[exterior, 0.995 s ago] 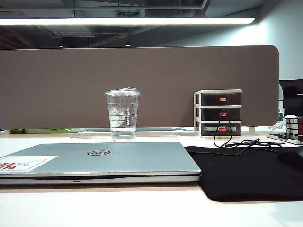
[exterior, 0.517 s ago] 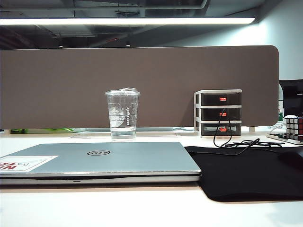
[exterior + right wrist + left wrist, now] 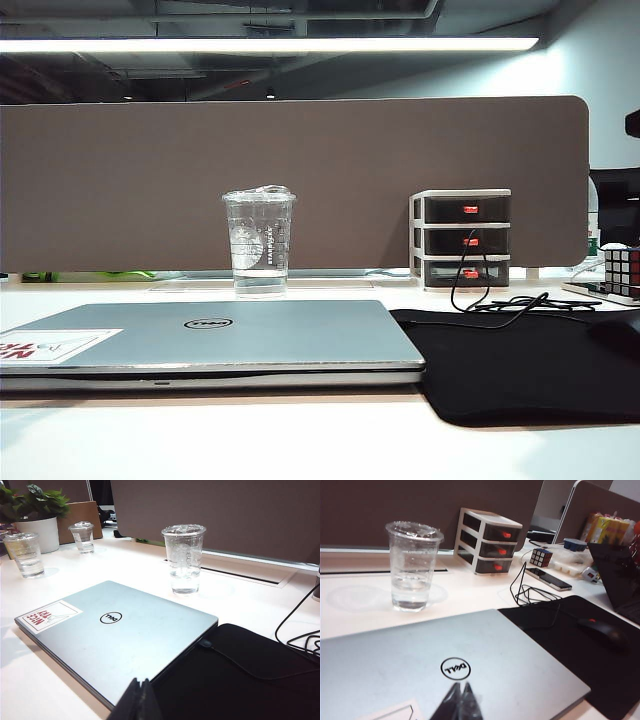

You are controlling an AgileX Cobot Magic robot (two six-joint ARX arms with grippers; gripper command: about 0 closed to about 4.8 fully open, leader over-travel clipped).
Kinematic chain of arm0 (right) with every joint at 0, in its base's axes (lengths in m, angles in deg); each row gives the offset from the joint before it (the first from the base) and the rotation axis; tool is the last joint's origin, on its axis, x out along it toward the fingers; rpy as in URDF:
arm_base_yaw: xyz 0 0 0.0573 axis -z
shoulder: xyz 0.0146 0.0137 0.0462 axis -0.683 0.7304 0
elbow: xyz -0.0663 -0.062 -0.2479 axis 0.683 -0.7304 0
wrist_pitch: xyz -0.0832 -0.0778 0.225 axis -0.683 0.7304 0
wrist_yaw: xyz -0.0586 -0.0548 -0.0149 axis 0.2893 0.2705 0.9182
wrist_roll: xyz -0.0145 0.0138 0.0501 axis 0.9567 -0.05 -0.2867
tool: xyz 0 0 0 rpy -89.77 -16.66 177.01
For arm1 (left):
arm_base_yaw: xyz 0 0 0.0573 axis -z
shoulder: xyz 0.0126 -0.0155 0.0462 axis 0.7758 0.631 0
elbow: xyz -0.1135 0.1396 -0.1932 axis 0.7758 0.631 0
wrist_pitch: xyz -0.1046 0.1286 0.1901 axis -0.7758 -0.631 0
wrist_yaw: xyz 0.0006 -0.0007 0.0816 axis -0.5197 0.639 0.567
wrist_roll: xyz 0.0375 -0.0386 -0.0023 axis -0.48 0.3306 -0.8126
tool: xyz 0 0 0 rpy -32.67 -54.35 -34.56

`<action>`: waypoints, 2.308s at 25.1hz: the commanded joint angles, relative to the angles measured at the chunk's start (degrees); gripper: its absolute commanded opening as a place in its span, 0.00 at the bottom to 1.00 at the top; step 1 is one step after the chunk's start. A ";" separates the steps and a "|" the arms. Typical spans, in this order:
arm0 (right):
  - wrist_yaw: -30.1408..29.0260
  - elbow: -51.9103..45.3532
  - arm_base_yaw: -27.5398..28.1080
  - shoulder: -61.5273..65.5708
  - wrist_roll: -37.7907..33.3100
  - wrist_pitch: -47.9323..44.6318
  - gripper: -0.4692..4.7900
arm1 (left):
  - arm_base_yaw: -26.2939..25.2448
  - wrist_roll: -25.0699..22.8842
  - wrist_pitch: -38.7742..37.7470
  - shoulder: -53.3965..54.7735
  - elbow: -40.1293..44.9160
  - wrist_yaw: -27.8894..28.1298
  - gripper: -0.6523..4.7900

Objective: Pick up the coffee cup and place it on the right side of the laptop.

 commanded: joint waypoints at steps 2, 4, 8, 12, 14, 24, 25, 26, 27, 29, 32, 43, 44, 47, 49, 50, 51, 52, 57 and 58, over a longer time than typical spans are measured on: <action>-0.35 -0.26 -0.02 -0.11 -0.17 -0.50 0.09 | 0.04 0.09 4.70 0.02 -0.33 -0.44 0.12; -0.33 -0.26 -0.02 -0.11 -0.17 -0.52 0.09 | 0.04 0.44 5.29 0.02 -0.33 -0.22 0.12; -0.28 -0.26 -0.02 -0.11 -0.15 -0.68 0.09 | 0.04 1.86 6.27 0.02 -0.35 -0.63 0.12; -0.35 -0.26 -0.02 -0.11 -0.15 -3.10 0.09 | 0.04 2.23 9.03 0.02 -0.35 -0.22 0.12; -0.33 -0.26 -0.02 -0.11 -0.15 -4.59 0.09 | 0.04 4.42 9.29 0.02 -0.35 0.63 0.17; -0.37 -0.26 -0.02 -0.11 -0.22 -6.54 0.09 | 0.07 6.43 8.26 0.02 -2.23 2.49 0.58; -0.37 -0.26 -0.02 -0.11 -0.39 -6.54 0.09 | 0.07 5.88 7.67 0.04 -2.84 3.39 0.58; -0.35 -0.26 -0.02 -0.11 -0.90 -6.54 0.09 | 0.07 5.38 6.60 0.04 -3.54 4.11 0.60; -0.35 -0.26 -0.02 -0.11 -1.09 -6.51 0.09 | 0.07 5.01 5.16 0.26 -4.42 4.81 0.72; -0.35 -0.26 -0.02 -0.11 -1.09 -6.54 0.09 | 0.07 4.66 2.34 1.73 -6.40 6.21 0.92; -0.33 -0.26 -0.02 -0.11 -1.09 -6.54 0.09 | 0.07 4.59 2.71 4.00 -8.17 5.99 0.92; -0.13 -0.28 -0.02 -0.11 -1.09 -6.54 0.09 | 0.04 -3.04 12.39 20.06 -13.38 4.42 1.00; -0.15 -0.28 -0.02 -0.11 -1.07 -6.54 0.09 | 0.04 -3.37 14.27 21.70 -13.38 4.24 1.00; -0.15 -0.28 -0.02 -0.11 -1.07 -6.56 0.09 | 0.02 -4.59 20.63 27.69 -13.38 4.26 1.00; -0.13 -0.28 -0.02 -0.11 -1.07 -6.56 0.09 | -0.02 -6.12 25.79 32.30 -13.40 4.28 1.00; -0.15 -0.28 -0.02 -0.11 -1.09 -6.54 0.09 | -0.02 -6.49 28.39 34.51 -13.42 4.26 1.00; -0.15 -0.28 -0.02 -0.11 -1.07 -6.54 0.09 | -0.02 -6.64 31.71 37.33 -13.42 4.26 1.00; -0.15 -0.26 -0.02 -0.11 -1.09 -6.49 0.09 | -0.02 -6.78 34.42 39.78 -13.42 4.26 1.00; -0.15 -0.28 -0.02 -0.11 -1.05 -6.47 0.09 | -0.04 -7.85 46.84 56.59 -15.69 4.79 1.00; -0.15 -0.28 -0.02 -0.11 -1.05 -6.47 0.09 | -0.02 -7.78 47.89 58.95 -16.48 5.33 1.00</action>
